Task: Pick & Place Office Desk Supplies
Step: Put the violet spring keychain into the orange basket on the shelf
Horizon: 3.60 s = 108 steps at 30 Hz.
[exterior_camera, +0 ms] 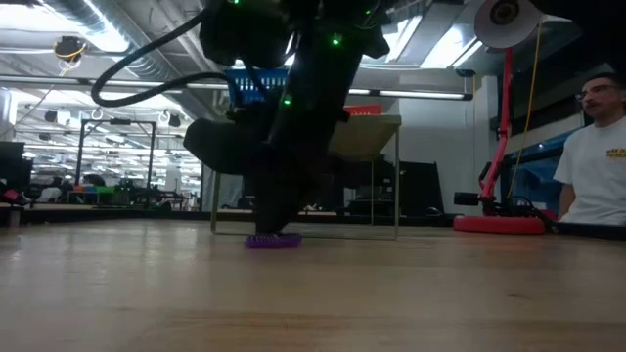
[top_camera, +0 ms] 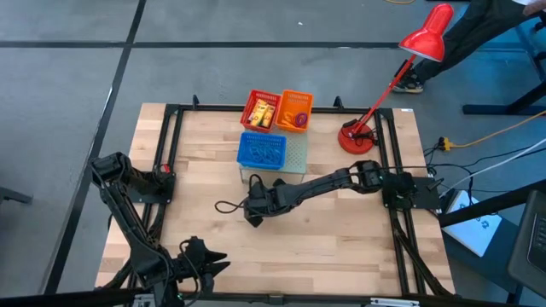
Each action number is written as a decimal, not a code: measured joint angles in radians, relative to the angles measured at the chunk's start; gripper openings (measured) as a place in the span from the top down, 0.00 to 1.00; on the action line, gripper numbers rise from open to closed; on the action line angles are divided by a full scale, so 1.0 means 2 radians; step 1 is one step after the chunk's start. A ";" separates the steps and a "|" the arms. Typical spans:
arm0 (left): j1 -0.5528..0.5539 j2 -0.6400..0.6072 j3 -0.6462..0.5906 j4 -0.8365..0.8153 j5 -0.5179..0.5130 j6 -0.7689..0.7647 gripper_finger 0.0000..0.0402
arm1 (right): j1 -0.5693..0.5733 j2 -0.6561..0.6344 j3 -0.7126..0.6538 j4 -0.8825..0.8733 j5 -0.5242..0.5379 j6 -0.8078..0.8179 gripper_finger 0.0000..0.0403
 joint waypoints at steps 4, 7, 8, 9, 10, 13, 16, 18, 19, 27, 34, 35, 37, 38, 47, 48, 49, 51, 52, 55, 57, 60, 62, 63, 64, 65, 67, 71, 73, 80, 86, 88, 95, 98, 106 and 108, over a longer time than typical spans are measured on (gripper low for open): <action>0.000 0.000 0.000 0.001 0.006 -0.002 0.67 | 0.004 -0.001 -0.014 0.010 -0.012 0.021 1.00; 0.000 0.000 0.000 0.001 0.017 -0.002 0.67 | 0.015 -0.001 -0.019 0.013 -0.019 0.036 1.00; 0.000 0.000 0.000 0.001 0.018 -0.002 0.67 | 0.020 -0.001 -0.020 0.014 -0.022 0.041 1.00; 0.000 0.000 0.000 0.001 0.018 -0.002 0.67 | 0.025 -0.001 -0.020 0.016 -0.028 0.046 1.00; 0.000 0.000 0.000 0.001 0.018 -0.002 0.67 | 0.030 -0.001 -0.021 0.021 -0.036 0.052 1.00; 0.000 0.000 0.000 0.001 0.017 -0.007 0.67 | 0.049 -0.002 -0.021 0.055 -0.094 0.072 1.00; 0.000 0.000 0.000 0.001 0.016 -0.012 0.67 | 0.077 -0.002 -0.021 0.084 -0.163 0.096 1.00; 0.000 0.000 0.000 0.001 0.014 -0.012 0.67 | 0.090 -0.003 -0.022 0.093 -0.190 0.113 1.00; 0.000 0.000 0.000 0.001 0.014 -0.014 0.67 | 0.096 -0.003 -0.022 0.097 -0.196 0.124 1.00; 0.004 0.000 0.000 0.002 0.013 -0.015 0.67 | 0.120 -0.015 -0.026 0.110 -0.115 0.141 1.00; 0.006 0.000 0.000 0.001 0.013 -0.015 0.67 | 0.113 -0.104 -0.022 0.172 -0.033 0.013 0.97; 0.006 0.000 0.000 0.001 0.013 -0.015 0.67 | 0.110 -0.113 -0.022 0.172 -0.039 0.011 0.94; 0.006 0.000 0.000 0.001 0.013 -0.013 0.67 | 0.108 -0.125 -0.026 0.154 -0.044 0.010 0.88; 0.007 0.000 0.000 0.001 0.013 -0.011 0.67 | 0.108 -0.130 -0.026 0.148 -0.045 0.012 0.85; 0.010 0.000 0.000 -0.007 0.014 -0.009 0.67 | 0.126 -0.124 -0.054 0.025 -0.104 0.090 0.65; 0.009 0.000 0.000 -0.007 0.012 -0.009 0.67 | 0.126 -0.129 -0.054 0.038 -0.106 0.097 0.65; 0.010 0.000 0.000 -0.008 0.012 -0.009 0.67 | 0.126 -0.133 -0.056 0.039 -0.106 0.104 0.65; 0.011 0.000 0.000 -0.009 0.013 -0.009 0.67 | 0.124 -0.132 -0.067 0.033 -0.105 0.117 0.65; 0.012 0.000 0.000 -0.009 0.013 -0.007 0.67 | 0.123 -0.128 -0.075 0.033 -0.105 0.121 0.66; 0.013 0.000 0.000 -0.010 0.012 -0.002 0.67 | 0.119 -0.127 -0.090 0.040 -0.105 0.132 0.69; 0.015 0.000 0.000 -0.011 0.013 -0.002 0.67 | 0.117 -0.131 -0.097 0.045 -0.108 0.134 0.71; 0.016 0.000 0.000 -0.010 0.013 0.004 0.67 | 0.113 -0.120 -0.112 0.053 -0.108 0.149 0.72; 0.016 0.000 0.000 -0.010 0.014 0.006 0.67 | 0.111 -0.118 -0.114 0.049 -0.108 0.151 0.72; 0.016 0.000 0.000 -0.010 0.014 0.006 0.67 | 0.109 -0.118 -0.113 0.057 -0.107 0.151 0.72; 0.017 0.000 0.000 -0.010 0.014 0.006 0.67 | 0.108 -0.115 -0.111 0.066 -0.108 0.153 0.72; 0.018 0.000 0.000 -0.010 0.015 0.006 0.67 | 0.107 -0.112 -0.111 0.067 -0.110 0.155 0.71; 0.019 0.000 0.000 -0.010 0.016 0.007 0.67 | 0.104 -0.100 -0.113 0.061 -0.117 0.160 0.71; 0.019 0.000 0.000 -0.010 0.016 0.005 0.67 | 0.101 -0.091 -0.113 0.082 -0.131 0.162 0.71; 0.019 0.000 0.000 -0.009 0.017 0.004 0.67 | 0.101 -0.086 -0.111 0.092 -0.132 0.165 0.71; 0.020 0.000 0.000 -0.010 0.018 0.006 0.67 | 0.101 -0.072 -0.110 0.079 -0.144 0.172 0.71; 0.020 0.000 0.000 -0.010 0.024 0.006 0.67 | 0.099 -0.062 -0.108 0.055 -0.144 0.184 0.77; 0.020 0.000 0.000 -0.010 0.024 0.006 0.67 | 0.098 -0.062 -0.108 0.050 -0.143 0.181 0.83; 0.020 0.000 0.000 -0.010 0.026 0.006 0.67 | 0.086 -0.062 -0.108 0.045 -0.147 0.172 0.96; 0.020 0.000 0.000 -0.010 0.026 0.004 0.67 | 0.083 -0.062 -0.108 0.045 -0.146 0.170 0.97; 0.020 0.000 0.000 -0.010 0.022 0.019 0.67 | 0.083 -0.071 -0.089 0.028 -0.146 0.173 0.99; 0.022 0.000 0.000 -0.010 0.021 0.020 0.67 | 0.083 -0.072 -0.071 0.013 -0.135 0.172 0.99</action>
